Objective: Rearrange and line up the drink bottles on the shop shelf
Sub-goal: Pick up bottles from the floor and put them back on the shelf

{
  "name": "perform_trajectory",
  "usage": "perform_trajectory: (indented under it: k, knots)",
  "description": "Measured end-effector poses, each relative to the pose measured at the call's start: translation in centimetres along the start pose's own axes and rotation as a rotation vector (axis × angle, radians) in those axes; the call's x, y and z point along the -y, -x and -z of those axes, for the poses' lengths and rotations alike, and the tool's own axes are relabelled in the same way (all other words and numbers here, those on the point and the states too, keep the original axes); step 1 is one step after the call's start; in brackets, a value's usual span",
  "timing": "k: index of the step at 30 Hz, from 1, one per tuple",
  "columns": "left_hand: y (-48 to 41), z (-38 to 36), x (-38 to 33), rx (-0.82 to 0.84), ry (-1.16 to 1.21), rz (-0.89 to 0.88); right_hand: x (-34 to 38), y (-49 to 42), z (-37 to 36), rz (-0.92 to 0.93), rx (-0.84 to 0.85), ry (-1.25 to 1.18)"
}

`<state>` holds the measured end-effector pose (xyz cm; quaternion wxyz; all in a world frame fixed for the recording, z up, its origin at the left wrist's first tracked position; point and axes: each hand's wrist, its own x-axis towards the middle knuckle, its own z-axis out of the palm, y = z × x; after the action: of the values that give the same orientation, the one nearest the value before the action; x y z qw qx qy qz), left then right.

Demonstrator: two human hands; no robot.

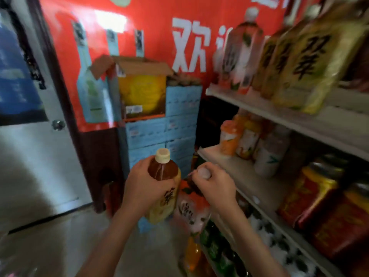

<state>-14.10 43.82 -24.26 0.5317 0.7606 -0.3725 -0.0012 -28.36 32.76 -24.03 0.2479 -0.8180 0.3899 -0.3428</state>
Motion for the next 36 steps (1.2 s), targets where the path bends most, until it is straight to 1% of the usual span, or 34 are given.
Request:
perform_trajectory:
  k: [4, 11, 14, 17, 21, 24, 28, 31, 36]
  knots:
    - [-3.7, 0.3, -4.6, 0.095, 0.062, -0.076, 2.2, -2.3, 4.8, 0.029, -0.137, 0.038]
    - [-6.6, 0.3, -12.0, 0.188, 0.276, -0.178, 5.1, -4.2, 13.9, 0.153, -0.23, -0.005]
    - [-7.6, 0.3, -14.2, 0.26, 0.397, -0.223, 6.1, -4.4, 17.1, 0.199, -0.248, 0.007]
    - [-9.3, 0.2, -15.9, 0.378, 0.486, -0.285, 7.1, -4.8, 19.8, 0.154, -0.287, -0.042]
    - [-12.3, -0.4, -17.6, 0.512, 0.574, -0.356, 8.9, -5.1, 22.8, 0.047, -0.295, -0.212]
    - [-14.8, -0.9, -18.6, 0.601, 0.617, -0.416, 10.4, -5.5, 24.6, 0.03, -0.391, -0.278]
    - [-16.6, -1.4, -20.1, 0.718, 0.63, -0.507, 12.4, -6.1, 27.2, 0.038, -0.573, -0.242]
    - [-17.1, -1.5, -21.5, 0.804, 0.667, -0.583, 13.5, -6.6, 29.3, 0.002, -0.696, -0.193]
    - [-16.2, -2.0, -24.4, 0.871, 0.769, -0.654, 13.8, -6.8, 33.2, -0.092, -0.824, -0.027]
